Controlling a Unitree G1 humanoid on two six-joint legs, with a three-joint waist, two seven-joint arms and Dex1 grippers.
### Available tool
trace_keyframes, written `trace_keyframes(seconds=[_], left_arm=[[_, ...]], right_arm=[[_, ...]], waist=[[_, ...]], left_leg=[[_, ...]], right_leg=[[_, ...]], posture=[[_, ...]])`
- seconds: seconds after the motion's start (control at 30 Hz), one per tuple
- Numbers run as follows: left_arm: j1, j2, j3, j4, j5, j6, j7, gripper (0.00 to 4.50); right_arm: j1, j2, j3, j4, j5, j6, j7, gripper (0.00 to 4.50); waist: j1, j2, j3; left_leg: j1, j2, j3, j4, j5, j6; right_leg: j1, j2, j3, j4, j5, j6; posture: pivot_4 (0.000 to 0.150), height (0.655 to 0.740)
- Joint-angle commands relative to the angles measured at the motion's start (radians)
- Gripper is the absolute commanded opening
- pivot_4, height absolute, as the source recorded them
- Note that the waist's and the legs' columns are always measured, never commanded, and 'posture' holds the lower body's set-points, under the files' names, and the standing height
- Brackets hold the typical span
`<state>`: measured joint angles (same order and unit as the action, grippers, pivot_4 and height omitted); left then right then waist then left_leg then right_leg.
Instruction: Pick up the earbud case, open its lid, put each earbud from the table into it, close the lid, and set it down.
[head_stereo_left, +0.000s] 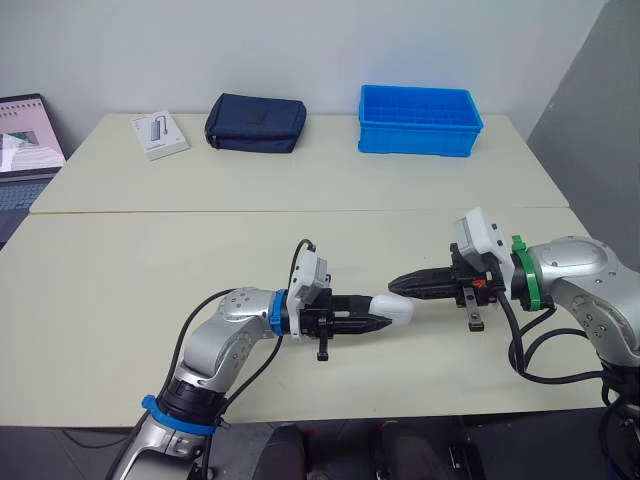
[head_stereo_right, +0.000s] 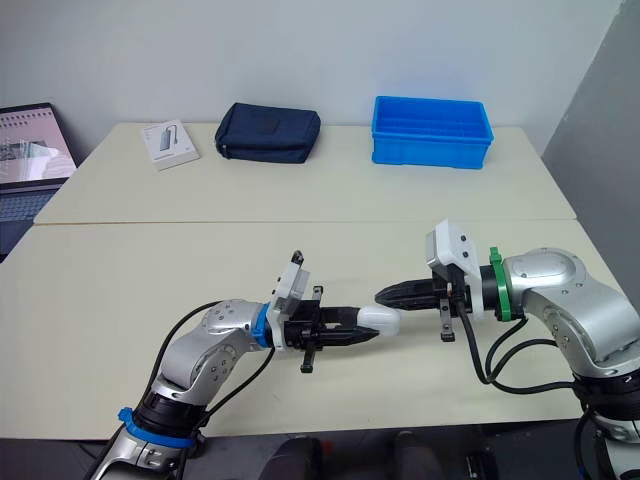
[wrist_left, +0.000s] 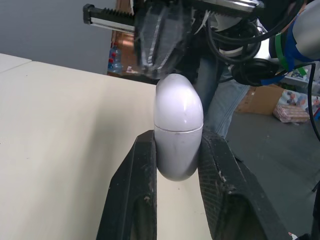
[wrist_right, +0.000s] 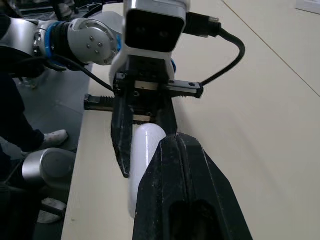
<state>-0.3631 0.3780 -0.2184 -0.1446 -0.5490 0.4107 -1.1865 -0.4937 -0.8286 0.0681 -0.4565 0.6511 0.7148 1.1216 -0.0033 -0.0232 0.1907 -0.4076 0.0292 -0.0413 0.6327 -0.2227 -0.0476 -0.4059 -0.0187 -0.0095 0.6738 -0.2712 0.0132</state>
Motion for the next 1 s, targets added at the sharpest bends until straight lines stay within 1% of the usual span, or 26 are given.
trace_keyframes(seconds=[0.03, 0.2, 0.27, 0.33, 0.4, 0.5, 0.57, 0.67, 0.87, 0.93, 1.0], left_arm=[[-0.002, -0.011, 0.016, -0.018, -0.017, -0.004, 0.015, 0.76], [-0.005, -0.015, 0.025, -0.021, -0.03, 0.017, 0.035, 0.76], [-0.004, -0.014, 0.029, -0.022, -0.039, 0.056, 0.057, 0.76], [-0.027, 0.007, 0.034, -0.007, -0.086, 0.249, 0.116, 0.76], [-0.061, 0.018, 0.03, 0.029, -0.093, 0.381, 0.17, 0.76], [-0.129, -0.018, 0.068, 0.115, -0.127, 0.567, 0.28, 0.76], [-0.16, -0.044, 0.095, 0.157, -0.141, 0.638, 0.324, 0.76], [-0.178, -0.073, 0.111, 0.221, -0.126, 0.704, 0.388, 0.76], [-0.169, -0.05, 0.121, 0.267, -0.102, 0.755, 0.422, 0.76], [-0.165, -0.034, 0.125, 0.272, -0.097, 0.751, 0.416, 1.5], [-0.157, -0.008, 0.113, 0.256, -0.085, 0.739, 0.408, 2.05]], right_arm=[[0.024, -0.027, -0.013, -0.046, 0.02, 0.004, 0.018, 0.0], [0.059, -0.035, 0.003, -0.056, -0.005, -0.014, 0.008, 0.0], [0.06, -0.024, -0.006, -0.058, -0.003, -0.012, -0.01, 0.0], [0.059, -0.01, -0.022, -0.056, -0.03, -0.031, -0.056, 0.0], [0.072, 0.0, -0.039, -0.06, -0.058, -0.048, -0.105, 0.0], [0.118, 0.015, -0.042, -0.079, -0.095, -0.072, -0.159, 0.0], [0.143, 0.011, -0.034, -0.091, -0.117, -0.069, -0.18, 0.0], [0.178, -0.052, 0.002, -0.08, -0.205, -0.064, -0.194, 0.0], [0.198, -0.084, 0.012, -0.063, -0.253, -0.107, -0.163, 0.0], [0.206, -0.092, 0.013, -0.061, -0.262, -0.119, -0.152, 0.0], [0.211, -0.104, 0.011, -0.074, -0.244, -0.098, -0.132, 0.0]], waist=[[0.0, 0.0, 0.0], [0.0, 0.0, 0.0], [0.0, 0.0, 0.0], [0.0, 0.0, 0.0], [-0.001, 0.0, 0.0], [-0.001, 0.0, 0.0], [-0.001, 0.0, 0.0], [0.0, 0.0, 0.0], [-0.006, 0.0, 0.0], [-0.006, 0.0, 0.0], [-0.007, 0.0, 0.0]], left_leg=[[0.0, 0.0, 0.0, 0.0, 0.0, 0.0], [0.0, 0.0, 0.0, 0.0, 0.0, 0.0], [0.0, 0.0, 0.0, 0.001, 0.0, 0.0], [0.0, 0.0, 0.0, 0.001, 0.0, 0.0], [0.0, 0.0, -0.001, 0.002, 0.0, 0.0], [0.0, 0.0, -0.002, 0.003, 0.0, 0.0], [-0.001, 0.0, -0.002, 0.005, 0.0, 0.0], [-0.002, -0.001, -0.002, 0.007, 0.0, 0.0], [0.0, 0.0, -0.002, 0.007, 0.0, 0.0], [0.0, 0.0, -0.003, 0.007, 0.0, 0.0], [0.0, 0.0, -0.002, 0.007, 0.0, 0.0]], right_leg=[[0.0, 0.0, 0.0, 0.0, 0.0, 0.0], [0.0, 0.0, 0.0, 0.0, 0.0, 0.0], [0.0, 0.0, 0.0, 0.001, 0.0, 0.0], [0.0, 0.0, 0.0, 0.001, 0.0, 0.0], [0.0, 0.0, 0.0, 0.003, 0.0, 0.0], [0.0, 0.0, -0.001, 0.004, 0.0, 0.0], [0.0, 0.0, -0.001, 0.004, 0.0, 0.0], [0.0, 0.0, -0.001, 0.004, 0.0, 0.001], [0.0, 0.0, 0.0, 0.006, 0.0, 0.001], [0.0, 0.001, -0.001, 0.007, 0.0, 0.001], [0.0, 0.001, -0.001, 0.007, 0.0, 0.001]], posture=[[0.15, 0.7218], [0.15, 0.7218], [0.15, 0.7218], [0.15, 0.7218], [0.15, 0.7218], [0.15, 0.7218], [0.15, 0.7218], [0.15, 0.7218], [0.15, 0.7218], [0.15, 0.7218], [0.15, 0.7218]])
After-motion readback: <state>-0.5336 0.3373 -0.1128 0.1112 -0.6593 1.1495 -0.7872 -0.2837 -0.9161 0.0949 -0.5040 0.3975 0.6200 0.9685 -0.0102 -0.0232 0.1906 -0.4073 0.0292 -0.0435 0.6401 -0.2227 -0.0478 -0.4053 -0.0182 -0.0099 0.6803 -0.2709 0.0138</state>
